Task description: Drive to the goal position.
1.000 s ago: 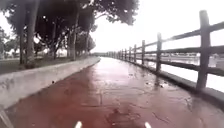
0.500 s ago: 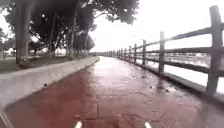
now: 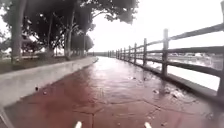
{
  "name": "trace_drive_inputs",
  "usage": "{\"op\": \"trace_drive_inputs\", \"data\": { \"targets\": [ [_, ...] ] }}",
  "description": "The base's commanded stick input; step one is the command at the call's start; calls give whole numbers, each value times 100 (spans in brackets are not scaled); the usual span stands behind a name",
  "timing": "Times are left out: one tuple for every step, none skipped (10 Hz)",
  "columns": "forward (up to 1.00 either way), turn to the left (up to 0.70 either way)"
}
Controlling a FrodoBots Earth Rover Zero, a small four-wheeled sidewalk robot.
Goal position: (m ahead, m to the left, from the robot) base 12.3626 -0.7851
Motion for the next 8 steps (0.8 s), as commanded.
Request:
{"op": "trace_drive_inputs", "data": {
  "targets": [
    [50, 0],
    [50, 0],
    [50, 0],
    [50, 0],
    [50, 0],
    [50, 0],
    [50, 0],
    [50, 0]
  ]
}}
